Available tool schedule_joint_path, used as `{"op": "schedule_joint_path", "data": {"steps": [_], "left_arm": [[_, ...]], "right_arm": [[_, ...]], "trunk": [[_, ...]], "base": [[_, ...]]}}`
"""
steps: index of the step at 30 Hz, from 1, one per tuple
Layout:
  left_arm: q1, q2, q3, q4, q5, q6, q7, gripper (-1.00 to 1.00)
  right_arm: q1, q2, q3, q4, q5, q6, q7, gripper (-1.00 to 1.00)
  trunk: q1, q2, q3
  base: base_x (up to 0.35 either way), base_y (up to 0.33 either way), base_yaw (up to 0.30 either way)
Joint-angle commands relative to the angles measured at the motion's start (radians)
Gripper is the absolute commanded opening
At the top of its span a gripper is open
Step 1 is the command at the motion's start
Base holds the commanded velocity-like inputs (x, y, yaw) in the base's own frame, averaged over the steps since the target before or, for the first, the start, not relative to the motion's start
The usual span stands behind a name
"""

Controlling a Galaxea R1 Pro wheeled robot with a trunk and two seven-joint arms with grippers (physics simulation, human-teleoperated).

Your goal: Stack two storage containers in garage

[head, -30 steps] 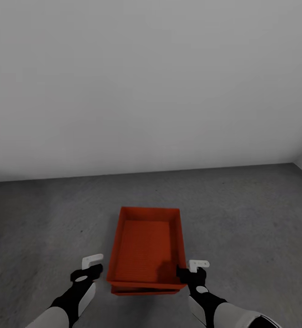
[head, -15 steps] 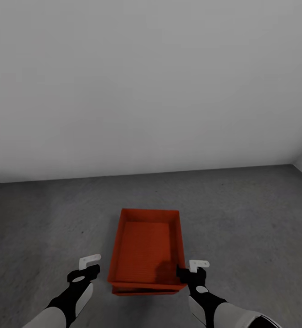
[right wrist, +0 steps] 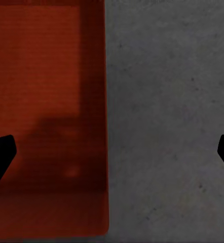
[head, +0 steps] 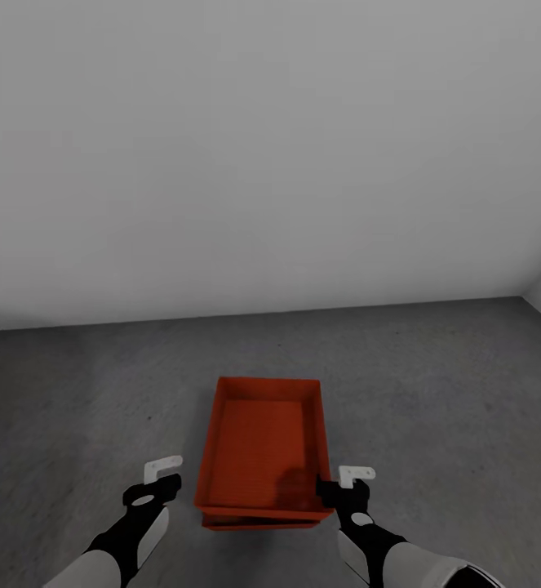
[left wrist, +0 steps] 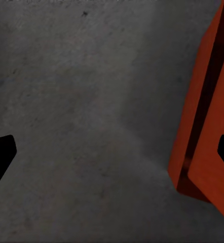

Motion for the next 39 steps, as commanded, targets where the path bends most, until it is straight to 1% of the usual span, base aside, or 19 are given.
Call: {"op": "schedule_joint_path", "data": {"steps": [1,11,24,39], "left_arm": [[0.0,0.0,-0.001,-0.001,0.009,0.0,0.003,1.0],[0.0,-0.002,-0.001,-0.003,0.01,0.0,0.001,1.0],[0.0,-0.015,-0.003,-0.006,0.008,0.0,-0.002,1.0],[0.0,-0.016,-0.004,-0.007,0.008,0.0,-0.004,1.0]], "right_arm": [[0.0,0.0,0.008,0.0,-0.007,-0.002,-0.004,1.0],[0.0,0.0,0.008,0.0,-0.007,-0.002,-0.004,1.0],[0.0,0.0,0.008,0.0,-0.007,-0.002,-0.004,1.0],[-0.001,0.0,0.008,-0.001,-0.006,-0.004,-0.003,1.0]], "trunk": [[-0.004,0.007,0.003],[-0.042,0.077,0.034],[-0.092,0.168,0.075],[-0.15,0.273,0.122]], "base": [[0.0,0.0,0.0],[0.0,0.0,0.0],[0.0,0.0,0.0],[0.0,0.0,0.0]]}}
